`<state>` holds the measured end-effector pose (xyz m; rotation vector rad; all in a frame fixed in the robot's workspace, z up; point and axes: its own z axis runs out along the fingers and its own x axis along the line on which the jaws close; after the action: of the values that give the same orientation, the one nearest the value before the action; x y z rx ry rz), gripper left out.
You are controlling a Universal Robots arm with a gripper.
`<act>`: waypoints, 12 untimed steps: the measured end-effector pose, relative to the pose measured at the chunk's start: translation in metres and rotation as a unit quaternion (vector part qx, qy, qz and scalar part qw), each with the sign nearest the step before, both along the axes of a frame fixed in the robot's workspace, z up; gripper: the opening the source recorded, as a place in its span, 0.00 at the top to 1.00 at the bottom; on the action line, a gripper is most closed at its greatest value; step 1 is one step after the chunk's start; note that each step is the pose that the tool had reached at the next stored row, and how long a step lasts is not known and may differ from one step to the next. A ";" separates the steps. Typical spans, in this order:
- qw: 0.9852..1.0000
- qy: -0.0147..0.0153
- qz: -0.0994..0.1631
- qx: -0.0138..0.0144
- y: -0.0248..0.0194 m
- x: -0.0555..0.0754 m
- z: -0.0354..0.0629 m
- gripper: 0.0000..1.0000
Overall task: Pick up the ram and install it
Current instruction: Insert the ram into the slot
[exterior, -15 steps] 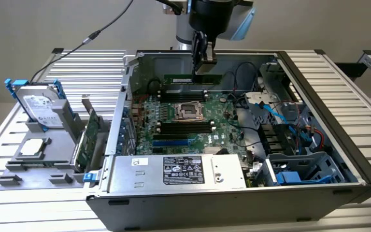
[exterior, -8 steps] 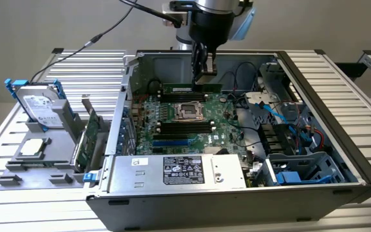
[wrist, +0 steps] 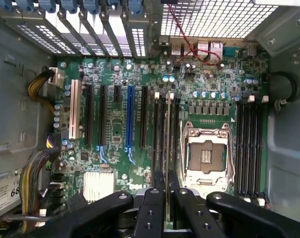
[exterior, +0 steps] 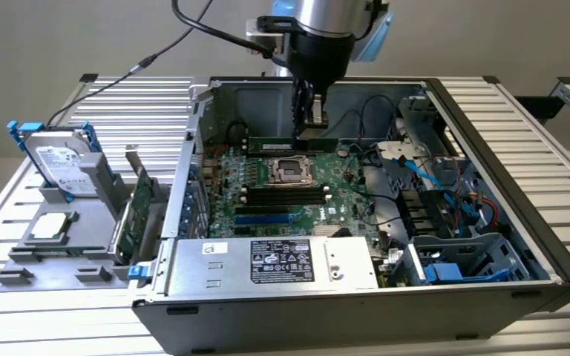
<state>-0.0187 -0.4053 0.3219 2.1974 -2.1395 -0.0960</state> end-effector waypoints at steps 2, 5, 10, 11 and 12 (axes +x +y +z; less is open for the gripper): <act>1.000 0.000 0.000 0.000 -0.0001 0.000 -0.0035 0.86; 1.000 0.000 -0.001 0.000 -0.0002 -0.001 -0.0090 0.86; 1.000 -0.002 0.000 0.000 -0.0002 -0.002 -0.0181 0.86; 1.000 -0.003 0.000 0.000 -0.0002 -0.002 -0.0199 0.86; 1.000 -0.004 0.000 0.000 -0.0002 -0.002 -0.0217 0.86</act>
<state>-0.0212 -0.4056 0.3002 2.2007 -2.1443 -0.0878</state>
